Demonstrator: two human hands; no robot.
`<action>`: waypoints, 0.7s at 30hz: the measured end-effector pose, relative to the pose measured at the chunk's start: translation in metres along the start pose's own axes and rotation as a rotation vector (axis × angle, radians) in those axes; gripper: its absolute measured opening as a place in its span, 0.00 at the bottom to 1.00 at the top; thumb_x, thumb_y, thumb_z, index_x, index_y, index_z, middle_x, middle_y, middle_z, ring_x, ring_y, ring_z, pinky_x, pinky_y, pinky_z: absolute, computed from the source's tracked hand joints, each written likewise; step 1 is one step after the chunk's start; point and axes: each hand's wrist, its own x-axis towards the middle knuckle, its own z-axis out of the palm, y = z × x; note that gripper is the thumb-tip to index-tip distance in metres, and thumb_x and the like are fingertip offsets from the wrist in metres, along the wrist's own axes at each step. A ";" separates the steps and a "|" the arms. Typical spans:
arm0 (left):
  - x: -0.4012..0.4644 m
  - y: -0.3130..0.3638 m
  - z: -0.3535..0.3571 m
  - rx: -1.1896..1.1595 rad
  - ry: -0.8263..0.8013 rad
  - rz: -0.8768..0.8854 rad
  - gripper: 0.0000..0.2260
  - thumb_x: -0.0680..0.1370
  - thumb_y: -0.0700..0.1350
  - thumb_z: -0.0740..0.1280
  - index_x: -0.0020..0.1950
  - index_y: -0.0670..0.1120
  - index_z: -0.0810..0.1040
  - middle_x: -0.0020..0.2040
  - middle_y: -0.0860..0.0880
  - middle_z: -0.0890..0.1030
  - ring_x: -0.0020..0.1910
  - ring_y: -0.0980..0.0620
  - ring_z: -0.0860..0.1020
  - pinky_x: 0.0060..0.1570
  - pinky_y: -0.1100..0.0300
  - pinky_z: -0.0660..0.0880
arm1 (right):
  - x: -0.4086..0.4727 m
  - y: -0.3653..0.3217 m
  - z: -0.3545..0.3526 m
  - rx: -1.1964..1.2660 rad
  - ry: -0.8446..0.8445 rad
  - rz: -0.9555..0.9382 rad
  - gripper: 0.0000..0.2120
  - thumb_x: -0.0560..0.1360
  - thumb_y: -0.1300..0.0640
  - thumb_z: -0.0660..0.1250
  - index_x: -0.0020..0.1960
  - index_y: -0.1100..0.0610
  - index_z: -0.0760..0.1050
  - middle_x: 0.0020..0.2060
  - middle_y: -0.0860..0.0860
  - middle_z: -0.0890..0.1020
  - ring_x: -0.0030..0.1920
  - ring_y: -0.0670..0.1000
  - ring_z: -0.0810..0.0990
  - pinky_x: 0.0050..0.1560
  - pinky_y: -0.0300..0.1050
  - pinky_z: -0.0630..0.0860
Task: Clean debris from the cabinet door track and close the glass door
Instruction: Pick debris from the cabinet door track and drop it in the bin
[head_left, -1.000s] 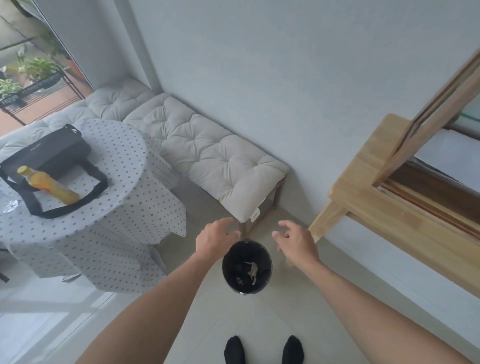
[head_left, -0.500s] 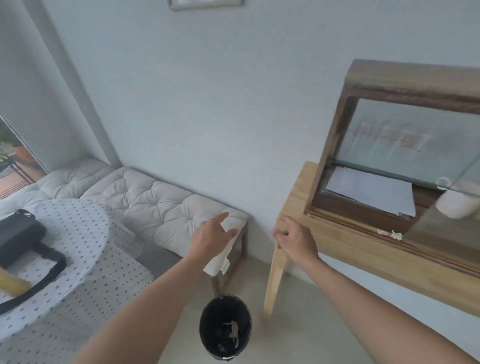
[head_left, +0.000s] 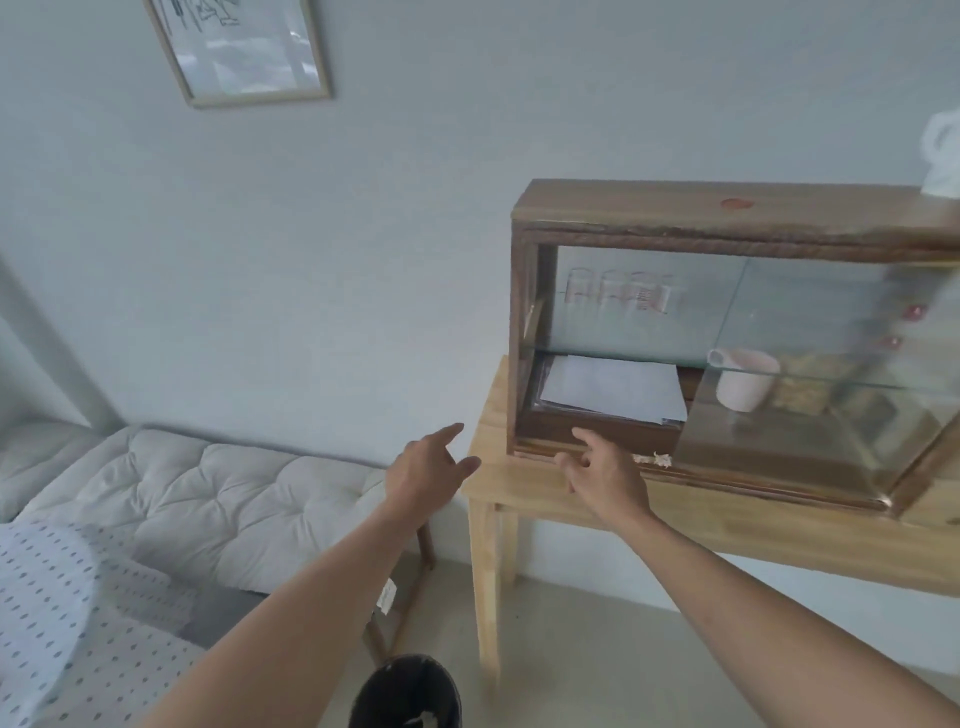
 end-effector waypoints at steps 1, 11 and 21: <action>0.002 0.007 0.005 0.003 -0.012 0.014 0.30 0.77 0.65 0.70 0.79 0.64 0.71 0.41 0.63 0.82 0.52 0.50 0.83 0.53 0.47 0.82 | 0.001 0.006 -0.007 0.005 0.010 0.010 0.27 0.81 0.44 0.69 0.79 0.47 0.73 0.48 0.52 0.90 0.56 0.57 0.87 0.57 0.56 0.83; 0.021 0.076 0.049 0.013 -0.059 0.105 0.29 0.78 0.64 0.71 0.79 0.63 0.71 0.48 0.58 0.85 0.58 0.47 0.82 0.53 0.50 0.79 | 0.014 0.062 -0.049 0.052 0.061 0.131 0.27 0.82 0.45 0.69 0.79 0.48 0.73 0.49 0.51 0.90 0.62 0.56 0.86 0.63 0.56 0.81; 0.035 0.130 0.102 0.005 -0.150 0.165 0.28 0.79 0.62 0.73 0.79 0.63 0.72 0.41 0.58 0.83 0.56 0.47 0.84 0.53 0.50 0.82 | 0.031 0.100 -0.069 0.014 0.095 0.152 0.27 0.82 0.43 0.69 0.79 0.50 0.74 0.53 0.52 0.90 0.63 0.57 0.85 0.63 0.56 0.81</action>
